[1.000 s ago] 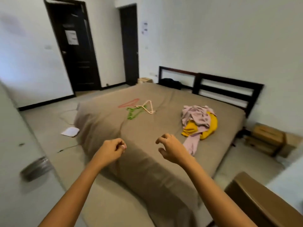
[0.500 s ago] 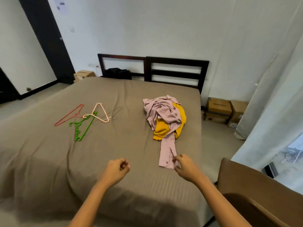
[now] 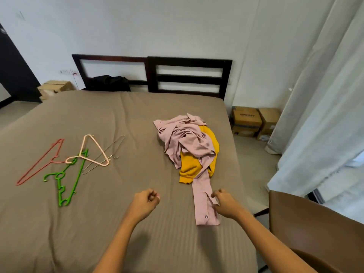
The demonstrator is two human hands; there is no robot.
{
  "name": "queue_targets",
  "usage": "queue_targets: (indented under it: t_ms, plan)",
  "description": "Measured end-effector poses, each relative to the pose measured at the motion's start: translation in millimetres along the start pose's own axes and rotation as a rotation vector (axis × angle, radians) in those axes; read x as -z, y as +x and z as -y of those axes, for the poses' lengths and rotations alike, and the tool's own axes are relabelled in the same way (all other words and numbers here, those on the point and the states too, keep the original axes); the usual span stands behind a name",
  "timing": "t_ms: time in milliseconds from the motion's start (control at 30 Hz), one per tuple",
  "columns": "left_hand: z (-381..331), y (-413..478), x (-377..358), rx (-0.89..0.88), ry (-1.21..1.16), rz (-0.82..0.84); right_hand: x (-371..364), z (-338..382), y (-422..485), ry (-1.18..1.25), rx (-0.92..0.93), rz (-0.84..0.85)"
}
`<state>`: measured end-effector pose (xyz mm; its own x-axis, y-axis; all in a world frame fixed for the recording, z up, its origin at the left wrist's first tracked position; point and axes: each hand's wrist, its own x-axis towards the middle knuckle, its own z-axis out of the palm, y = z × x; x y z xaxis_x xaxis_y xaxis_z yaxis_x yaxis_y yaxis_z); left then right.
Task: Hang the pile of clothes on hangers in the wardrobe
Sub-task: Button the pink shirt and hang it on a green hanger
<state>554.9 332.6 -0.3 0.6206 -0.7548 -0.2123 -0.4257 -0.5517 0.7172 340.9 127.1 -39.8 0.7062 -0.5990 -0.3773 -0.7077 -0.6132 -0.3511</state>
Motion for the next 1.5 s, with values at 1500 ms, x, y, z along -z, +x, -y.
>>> queue_targets:
  t_ms: [1500]
  plan:
    - [56, 210, -75, 0.119, -0.08, 0.776, -37, 44, 313, 1.145, -0.581, -0.147]
